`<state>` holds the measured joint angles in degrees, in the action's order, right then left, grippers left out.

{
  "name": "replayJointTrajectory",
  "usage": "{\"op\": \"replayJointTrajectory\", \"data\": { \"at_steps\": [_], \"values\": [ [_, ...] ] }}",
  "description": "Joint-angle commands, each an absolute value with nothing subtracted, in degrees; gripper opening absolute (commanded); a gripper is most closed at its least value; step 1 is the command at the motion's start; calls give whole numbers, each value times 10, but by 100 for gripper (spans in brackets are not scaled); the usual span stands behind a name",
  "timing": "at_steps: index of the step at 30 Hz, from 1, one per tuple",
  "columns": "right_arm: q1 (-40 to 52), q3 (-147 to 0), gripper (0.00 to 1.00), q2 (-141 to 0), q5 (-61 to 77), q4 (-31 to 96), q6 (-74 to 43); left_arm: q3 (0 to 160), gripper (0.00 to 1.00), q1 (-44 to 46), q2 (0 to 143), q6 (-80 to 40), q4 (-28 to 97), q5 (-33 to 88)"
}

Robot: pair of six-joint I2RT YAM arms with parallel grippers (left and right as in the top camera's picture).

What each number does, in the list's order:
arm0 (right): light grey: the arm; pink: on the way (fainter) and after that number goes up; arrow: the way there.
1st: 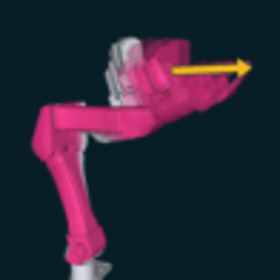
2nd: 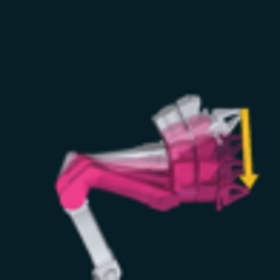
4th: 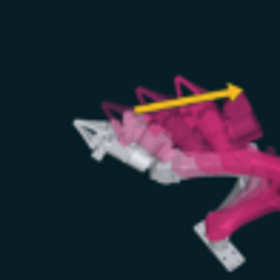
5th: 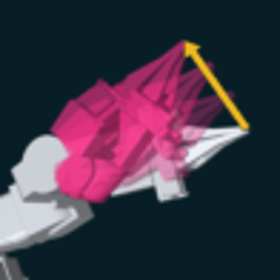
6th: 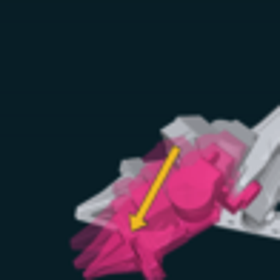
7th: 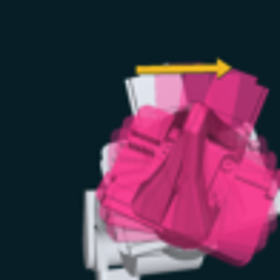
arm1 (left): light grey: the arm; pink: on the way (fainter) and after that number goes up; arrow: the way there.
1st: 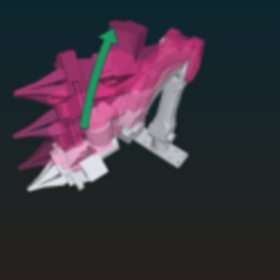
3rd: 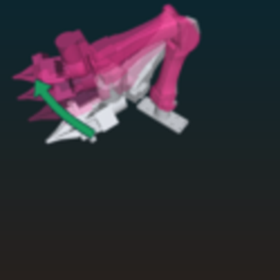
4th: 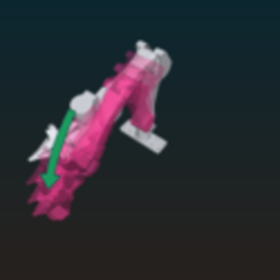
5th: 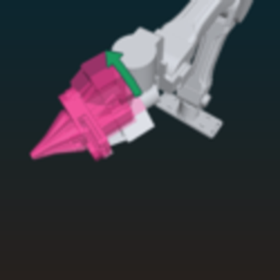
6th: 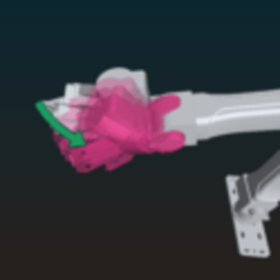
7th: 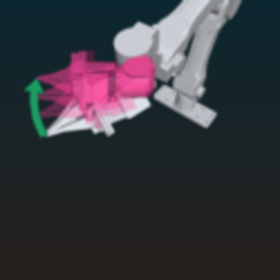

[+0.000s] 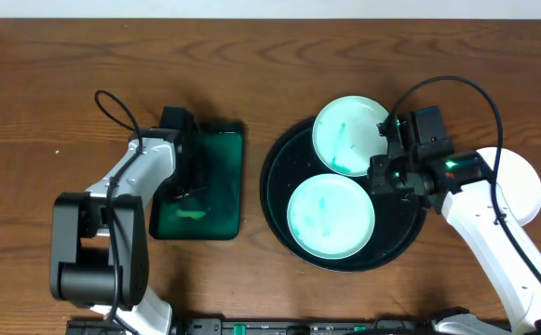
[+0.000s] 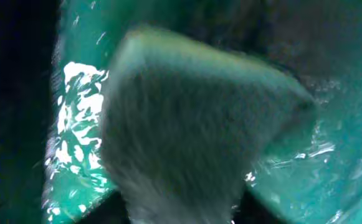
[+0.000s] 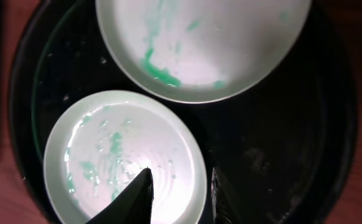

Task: Clean dirty plates on tray and stack at the side
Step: 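Grasp the green sponge again with the left gripper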

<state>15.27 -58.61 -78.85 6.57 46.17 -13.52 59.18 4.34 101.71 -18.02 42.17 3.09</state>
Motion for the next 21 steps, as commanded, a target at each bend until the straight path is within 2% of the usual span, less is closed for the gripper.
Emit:
{"op": "replayJointTrajectory", "data": {
  "at_steps": [1, 6, 8, 10, 15, 16, 17, 19, 21],
  "values": [
    [141, -592, 29, -784, 46, 462, -154, 613, 63, 43, 968, -180, 442, 36],
    [140, -592, 29, -784, 46, 474, -154, 608, 63, 43, 962, -180, 458, 36],
    [140, -592, 29, -784, 46, 476, -154, 597, 59, 43, 962, -180, 451, 32],
    [140, -592, 30, -784, 46, 482, -154, 576, 53, 43, 962, -180, 433, 22],
    [140, -587, 31, -792, 50, 497, -154, 503, 53, 43, 962, -180, 354, -23],
    [140, -585, 31, -793, 50, 497, -154, 494, 50, 43, 962, -180, 341, -23],
    [140, -582, 31, -795, 50, 496, -154, 488, 41, 43, 962, -180, 330, -22],
    [140, -576, 30, -798, 50, 495, -154, 488, 11, 43, 962, -180, 326, -20],
    [140, -572, 28, -799, 50, 495, -166, 500, 7, 43, 960, -180, 341, 8]
  ]
}}
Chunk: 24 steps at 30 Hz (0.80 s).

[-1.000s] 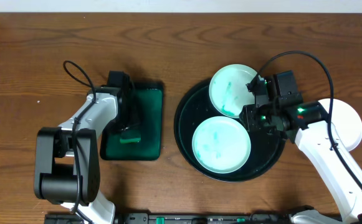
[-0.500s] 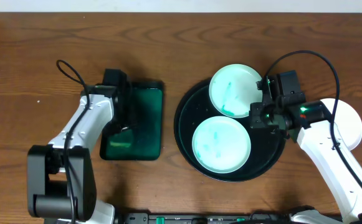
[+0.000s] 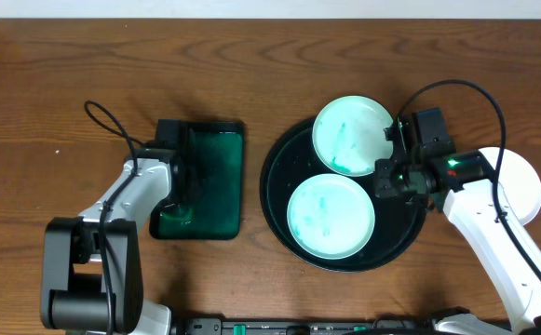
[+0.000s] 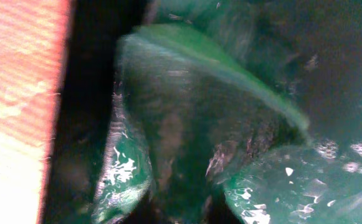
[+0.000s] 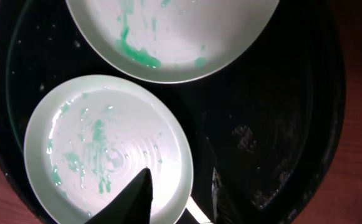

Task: Clean dirty plates on tray and stack at the side

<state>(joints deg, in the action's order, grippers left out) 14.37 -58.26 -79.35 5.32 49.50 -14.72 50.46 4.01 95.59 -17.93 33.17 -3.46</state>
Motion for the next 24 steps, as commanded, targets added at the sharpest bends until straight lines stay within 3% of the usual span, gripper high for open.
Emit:
{"op": "replayJointTrajectory", "data": {
  "at_steps": [1, 7, 9, 14, 24],
  "values": [
    [139, -570, 28, -799, 49, 495, -173, 509, 7, 43, 957, -180, 354, 20],
    [105, -566, 26, -799, 46, 489, -191, 556, 7, 43, 908, -184, 396, 72],
    [93, -566, 26, -799, 48, 489, -190, 557, 12, 43, 889, -196, 394, 111],
    [94, -566, 27, -799, 69, 487, -161, 552, 17, 61, 895, -202, 398, 80],
    [94, -566, 29, -799, 69, 476, -161, 549, 41, 112, 943, -202, 392, 8]
  ]
}}
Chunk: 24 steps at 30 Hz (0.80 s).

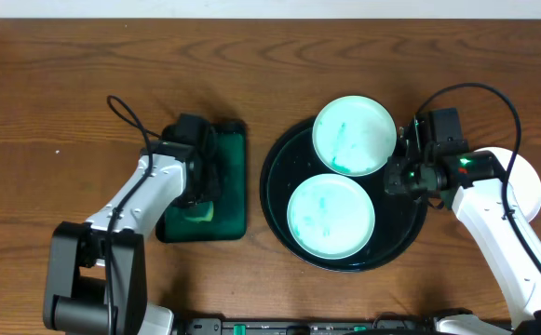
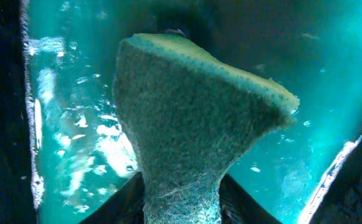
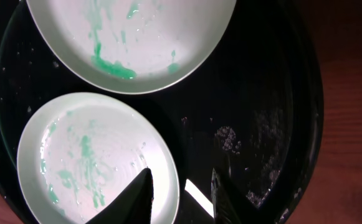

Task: Clean dirty plates on tray and stack at the side

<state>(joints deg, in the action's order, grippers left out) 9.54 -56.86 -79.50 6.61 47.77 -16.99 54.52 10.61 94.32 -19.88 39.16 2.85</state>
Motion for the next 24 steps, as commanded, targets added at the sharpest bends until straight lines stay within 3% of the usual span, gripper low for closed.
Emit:
{"op": "replayJointTrajectory", "data": {
  "at_steps": [1, 11, 15, 20, 24],
  "values": [
    [94, -566, 29, -799, 69, 476, -160, 551, 45, 112, 940, -202, 392, 8],
    [95, -531, 32, -799, 132, 474, -100, 550, 55, 112, 943, -199, 392, -37],
    [95, -505, 32, -799, 131, 446, -94, 564, 56, 111, 928, -169, 420, 33],
    [95, -505, 37, -799, 140, 428, -91, 575, 76, 111, 896, -146, 425, 34],
    [95, -505, 38, -799, 140, 426, -91, 554, 75, 111, 901, -146, 398, 31]
  ]
}}
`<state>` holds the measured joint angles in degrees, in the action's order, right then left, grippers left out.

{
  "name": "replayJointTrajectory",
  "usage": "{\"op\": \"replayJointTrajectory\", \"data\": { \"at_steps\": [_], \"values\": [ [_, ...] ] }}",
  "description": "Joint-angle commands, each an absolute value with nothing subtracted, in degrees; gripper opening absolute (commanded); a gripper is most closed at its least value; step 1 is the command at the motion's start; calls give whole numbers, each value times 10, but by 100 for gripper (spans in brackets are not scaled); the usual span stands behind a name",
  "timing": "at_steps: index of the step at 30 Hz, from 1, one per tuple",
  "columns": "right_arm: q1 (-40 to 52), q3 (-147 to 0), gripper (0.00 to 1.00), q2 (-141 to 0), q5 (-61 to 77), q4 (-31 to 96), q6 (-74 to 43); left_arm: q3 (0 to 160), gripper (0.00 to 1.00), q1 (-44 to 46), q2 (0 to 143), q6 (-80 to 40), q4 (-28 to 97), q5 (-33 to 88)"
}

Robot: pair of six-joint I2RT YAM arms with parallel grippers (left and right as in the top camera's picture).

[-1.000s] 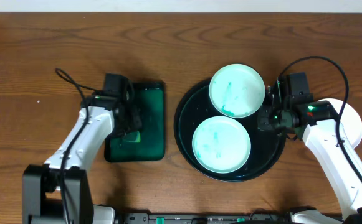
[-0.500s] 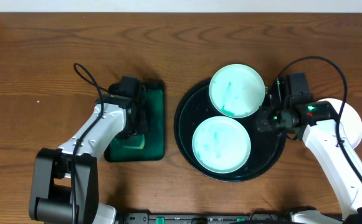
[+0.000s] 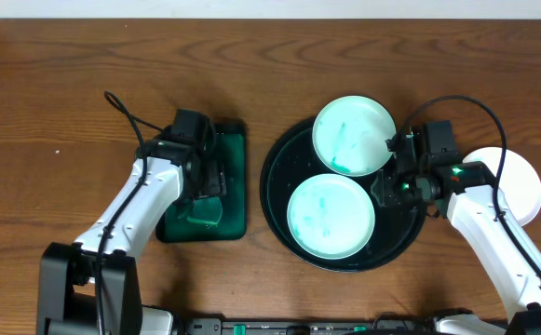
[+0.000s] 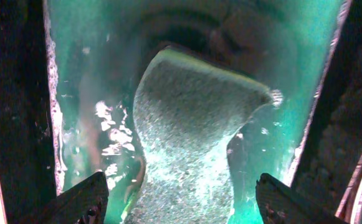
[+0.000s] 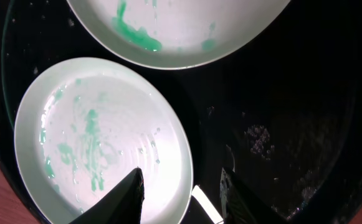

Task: Clean dirty plates on tray and stack at the side

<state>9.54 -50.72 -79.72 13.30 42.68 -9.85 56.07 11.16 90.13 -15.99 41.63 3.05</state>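
A black round tray (image 3: 275,186) carries two white plates smeared with green: an upper plate (image 3: 352,135) and a lower plate (image 3: 331,219). My right gripper (image 5: 181,200) is open low over the tray, one finger over the lower plate (image 5: 100,137) and the other outside its right rim. The upper plate (image 5: 181,25) lies beyond it. My left gripper (image 4: 184,205) is open wide over a tub (image 3: 233,200) of green water. The grey-green sponge (image 4: 193,130) lies in the tub between the fingers and is not gripped.
A clean white plate (image 3: 521,181) lies on the wooden table to the right of the tray, partly under my right arm. The tub sits left of the tray with a narrow strip of table between them.
My left gripper has opened wide and let go of the sponge, which now lies in the green water. My right gripper has shifted back left over the lower plate's right rim.
My left gripper was shut on the sponge down in the green tub. It then held it at the tub's left side, then mid-tub, and has now let it go. My right gripper stayed open over the tray by the lower plate.
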Motion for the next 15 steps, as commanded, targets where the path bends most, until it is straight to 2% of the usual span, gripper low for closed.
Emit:
{"op": "replayJointTrajectory", "data": {
  "at_steps": [1, 5, 9, 10, 11, 15],
  "values": [
    [95, -505, 38, -799, 140, 426, -91, 545, 73, 111, 903, -146, 384, 24],
    [95, -505, 37, -799, 140, 429, -92, 509, 64, 111, 924, -146, 341, 17],
    [95, -505, 36, -799, 140, 429, -94, 505, 36, 111, 950, -146, 318, 17],
    [95, -505, 35, -799, 140, 430, -94, 505, 21, 111, 952, -147, 314, 17],
    [95, -505, 35, -799, 140, 431, -94, 505, 9, 111, 950, -147, 314, 17],
    [94, -504, 37, -799, 116, 431, -125, 548, 7, 110, 929, -151, 366, 17]
  ]
}}
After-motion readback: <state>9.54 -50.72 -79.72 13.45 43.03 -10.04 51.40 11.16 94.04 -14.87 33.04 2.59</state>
